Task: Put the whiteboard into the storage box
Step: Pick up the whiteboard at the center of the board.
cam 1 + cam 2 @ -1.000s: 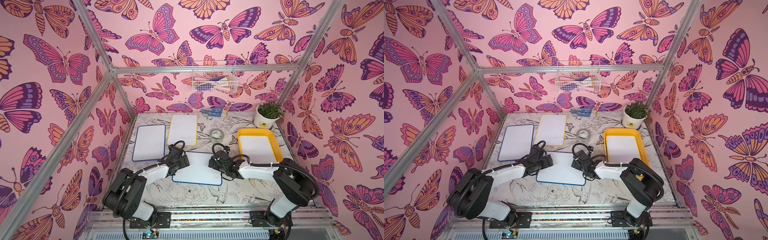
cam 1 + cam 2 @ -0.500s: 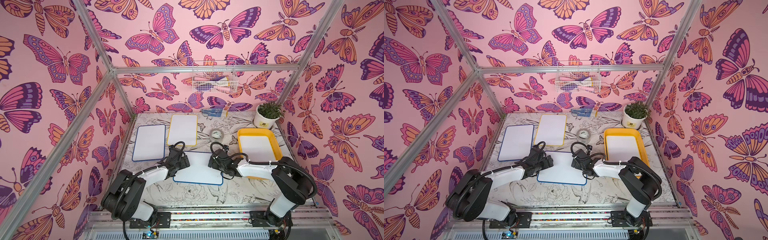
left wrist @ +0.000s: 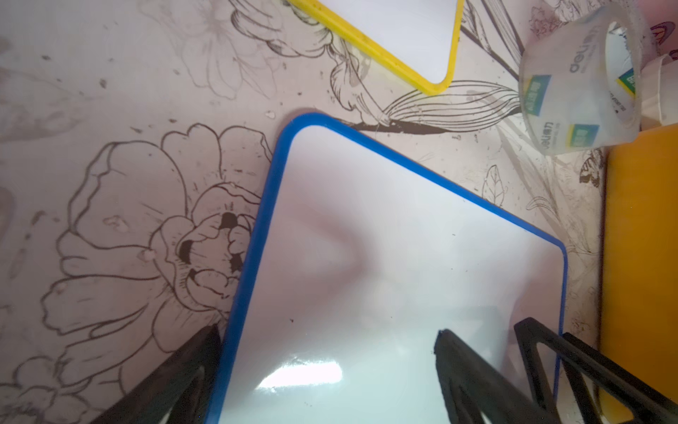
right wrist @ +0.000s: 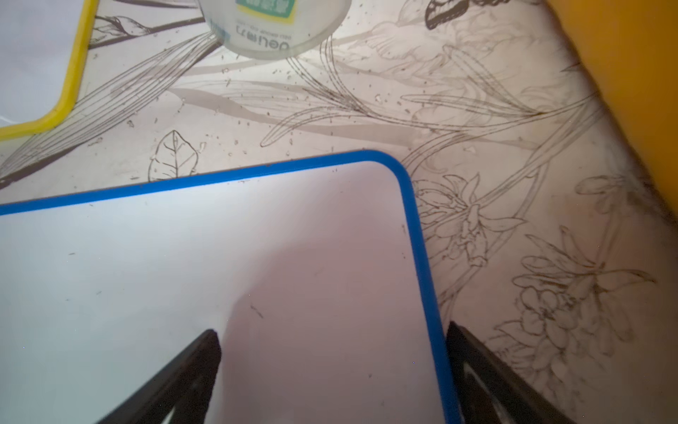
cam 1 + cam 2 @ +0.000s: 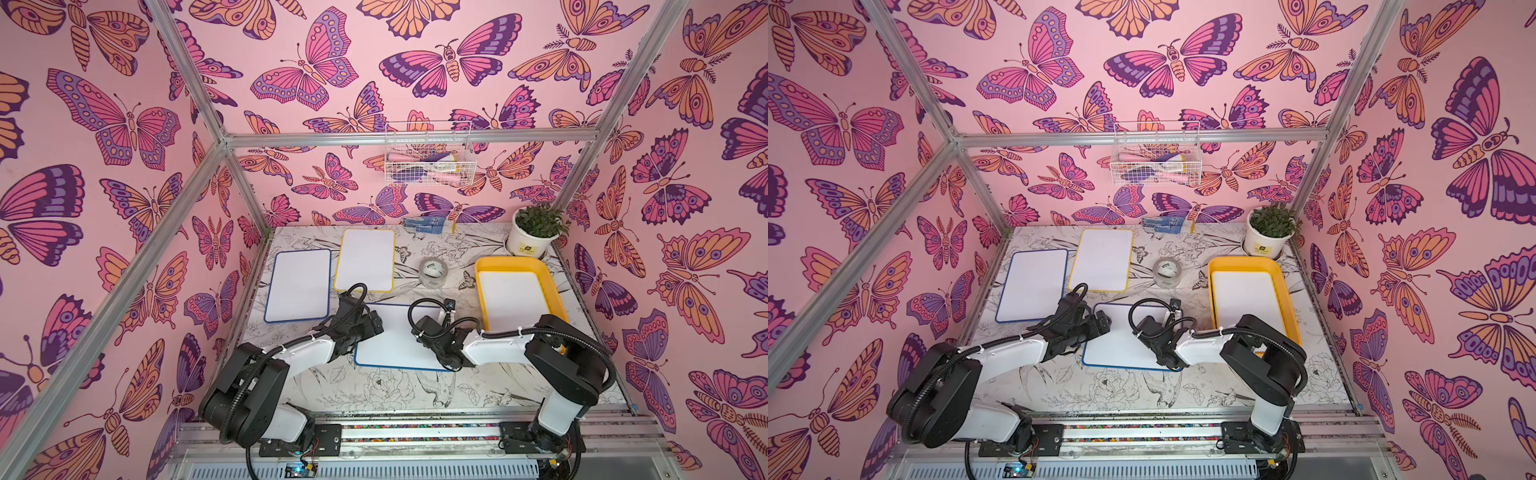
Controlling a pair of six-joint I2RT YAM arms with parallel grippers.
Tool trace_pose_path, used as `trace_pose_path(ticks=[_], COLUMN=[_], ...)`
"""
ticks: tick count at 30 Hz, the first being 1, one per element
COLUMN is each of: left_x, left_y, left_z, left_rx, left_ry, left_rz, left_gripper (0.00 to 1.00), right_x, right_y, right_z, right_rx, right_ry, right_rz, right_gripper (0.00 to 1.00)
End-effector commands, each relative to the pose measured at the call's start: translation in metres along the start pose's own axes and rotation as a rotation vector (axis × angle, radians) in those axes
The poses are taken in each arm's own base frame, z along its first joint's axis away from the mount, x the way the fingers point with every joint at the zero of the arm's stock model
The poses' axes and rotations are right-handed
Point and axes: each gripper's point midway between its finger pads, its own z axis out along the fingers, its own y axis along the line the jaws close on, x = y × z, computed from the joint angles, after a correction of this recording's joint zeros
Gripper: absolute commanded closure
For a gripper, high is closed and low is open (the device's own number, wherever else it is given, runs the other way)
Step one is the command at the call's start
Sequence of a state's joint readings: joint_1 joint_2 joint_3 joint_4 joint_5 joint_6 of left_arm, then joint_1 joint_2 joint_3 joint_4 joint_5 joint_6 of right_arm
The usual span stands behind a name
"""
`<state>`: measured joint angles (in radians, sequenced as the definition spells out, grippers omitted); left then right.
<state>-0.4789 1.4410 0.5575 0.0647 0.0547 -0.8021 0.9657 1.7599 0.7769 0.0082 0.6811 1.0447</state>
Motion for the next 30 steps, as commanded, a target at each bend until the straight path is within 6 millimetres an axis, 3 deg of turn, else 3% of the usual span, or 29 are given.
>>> trace_pose_path(ticks=[1,7,15,20,24,30], left_x=[0.103,0.104,0.105,0.106,0.107,0.116], left_y=[0.063,0.067,0.071,0.071,0.07,0.063], left_z=[-0.004,-0.002,-0.001,0.0,0.002,0.012], left_rx=[-0.192,-0.209,-0.226,-0.229,-0.236,-0.238], left_ry=[0.381,0.383,0.386,0.388,0.391,0.428], left_rz=[-0.103,-0.105,-0.104,-0.102,-0.084,-0.037], left_gripper=[0.06,0.06,0.06,0.06,0.07,0.07], right_x=[0.039,0.051,0.039,0.054,0.064,0.093], right_y=[-0.03,-0.033,-0.048,-0.047,-0.036,-0.003], right_z=[0.008,0.001,-0.009,-0.005,-0.002,-0.001], right_rx=[0.051,0.044,0.06,0.053,0.022,-0.124], right_ry=[0.056,0.049,-0.031,0.028,0.089,0.246], right_rz=[0.064,0.081,0.106,0.111,0.088,0.046], right_gripper=[0.01,0.0,0.01,0.01,0.01,0.01])
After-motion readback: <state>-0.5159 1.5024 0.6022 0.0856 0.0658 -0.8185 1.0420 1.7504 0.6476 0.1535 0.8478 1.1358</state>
